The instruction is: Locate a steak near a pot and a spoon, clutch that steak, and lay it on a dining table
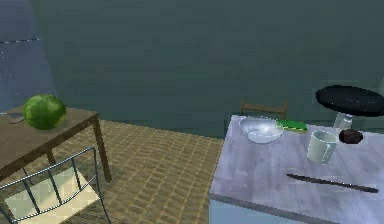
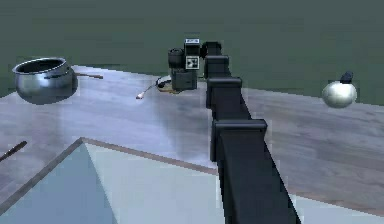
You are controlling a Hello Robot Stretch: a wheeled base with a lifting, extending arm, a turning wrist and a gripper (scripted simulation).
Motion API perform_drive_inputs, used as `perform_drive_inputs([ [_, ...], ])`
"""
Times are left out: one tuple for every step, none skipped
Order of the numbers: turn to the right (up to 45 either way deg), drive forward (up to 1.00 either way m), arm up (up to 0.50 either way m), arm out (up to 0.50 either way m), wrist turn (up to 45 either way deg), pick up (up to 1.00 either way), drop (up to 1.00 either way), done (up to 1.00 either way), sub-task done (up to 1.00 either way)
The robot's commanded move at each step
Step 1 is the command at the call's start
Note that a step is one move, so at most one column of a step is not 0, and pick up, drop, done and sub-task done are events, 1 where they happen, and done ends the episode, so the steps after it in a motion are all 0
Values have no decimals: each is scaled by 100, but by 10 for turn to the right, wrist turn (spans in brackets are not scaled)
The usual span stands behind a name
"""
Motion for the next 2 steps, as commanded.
perform_drive_inputs([
  [0, 0, 0, 0, -450, 0, 0, 0, 0],
  [0, 0, 0, 0, -450, 0, 0, 0, 0],
])
